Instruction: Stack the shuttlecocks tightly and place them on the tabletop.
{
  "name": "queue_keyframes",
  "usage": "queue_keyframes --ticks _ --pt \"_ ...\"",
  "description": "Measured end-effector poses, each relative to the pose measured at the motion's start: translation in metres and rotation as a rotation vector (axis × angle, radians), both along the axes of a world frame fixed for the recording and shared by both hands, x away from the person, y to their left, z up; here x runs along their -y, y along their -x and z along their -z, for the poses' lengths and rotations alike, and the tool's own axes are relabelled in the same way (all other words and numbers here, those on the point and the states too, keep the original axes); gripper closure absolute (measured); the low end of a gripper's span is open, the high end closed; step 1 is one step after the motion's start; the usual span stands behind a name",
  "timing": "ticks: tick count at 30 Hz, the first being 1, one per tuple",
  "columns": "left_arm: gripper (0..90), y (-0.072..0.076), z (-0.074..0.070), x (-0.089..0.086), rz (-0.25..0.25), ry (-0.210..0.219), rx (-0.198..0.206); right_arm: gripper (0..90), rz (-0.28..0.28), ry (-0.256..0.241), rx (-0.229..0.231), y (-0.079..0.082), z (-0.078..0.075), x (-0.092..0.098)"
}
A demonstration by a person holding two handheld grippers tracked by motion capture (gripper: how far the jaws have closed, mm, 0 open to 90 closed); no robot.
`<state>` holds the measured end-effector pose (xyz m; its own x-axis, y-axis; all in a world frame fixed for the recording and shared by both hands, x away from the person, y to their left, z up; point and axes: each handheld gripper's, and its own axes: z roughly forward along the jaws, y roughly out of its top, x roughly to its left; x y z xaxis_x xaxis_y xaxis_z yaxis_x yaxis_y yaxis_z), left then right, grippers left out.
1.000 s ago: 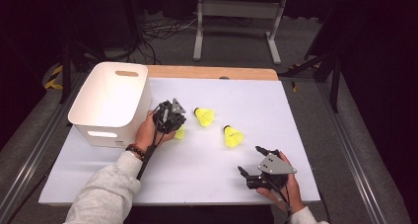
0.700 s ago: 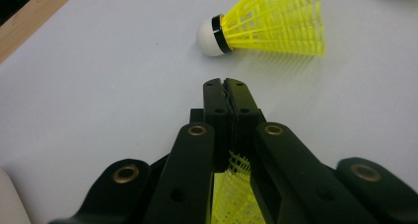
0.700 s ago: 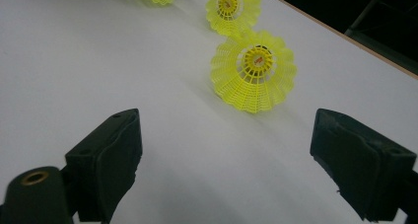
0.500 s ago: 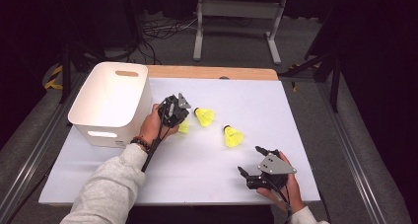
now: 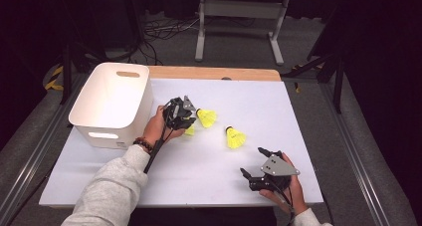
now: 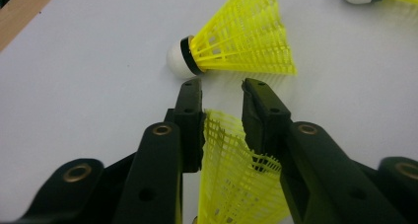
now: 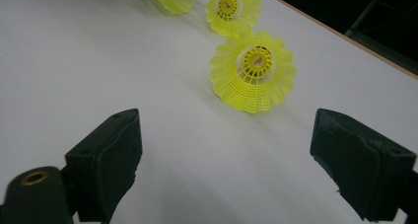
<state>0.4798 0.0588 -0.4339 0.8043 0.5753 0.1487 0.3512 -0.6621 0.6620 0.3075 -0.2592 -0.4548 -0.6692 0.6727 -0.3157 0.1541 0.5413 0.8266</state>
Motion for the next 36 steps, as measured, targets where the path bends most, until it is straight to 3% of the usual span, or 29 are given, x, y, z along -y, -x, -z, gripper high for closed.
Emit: queue_keyframes --ticks 4,7,10,16,22,26,31,34,36 --pt "74.1 0.003 -0.001 -0.001 0.015 0.0 -0.023 12.9 0.001 0.002 -0.001 0.0 0.0 0.0" --pt "70.5 0.005 0.0 0.001 0.021 -0.011 -0.028 12.9 -0.002 0.004 -0.001 0.0 0.0 0.0" --pt "67.2 0.006 0.0 0.001 0.009 -0.005 -0.021 12.9 -0.001 0.005 -0.001 0.0 0.0 0.0" --pt "66.0 0.009 -0.004 -0.002 0.041 0.011 -0.018 12.9 0.001 0.001 -0.002 0.0 0.0 0.001" --pt "65.4 0.014 -0.003 -0.003 0.052 -0.005 -0.015 12.8 -0.002 0.005 -0.005 0.0 0.0 0.0" --pt "56.6 0.017 -0.003 -0.002 0.042 -0.018 0.002 12.8 -0.004 0.005 -0.003 0.0 0.0 0.0" --pt "51.5 0.02 -0.005 -0.005 0.074 0.034 -0.027 12.8 -0.006 0.009 -0.009 0.0 0.001 -0.001" --pt "46.0 0.021 -0.006 -0.003 0.055 0.018 0.002 12.8 -0.005 0.009 -0.007 0.0 0.001 -0.001" --pt "47.3 0.021 -0.007 -0.003 0.05 0.018 0.013 12.8 -0.002 0.009 -0.006 0.0 0.001 0.0"
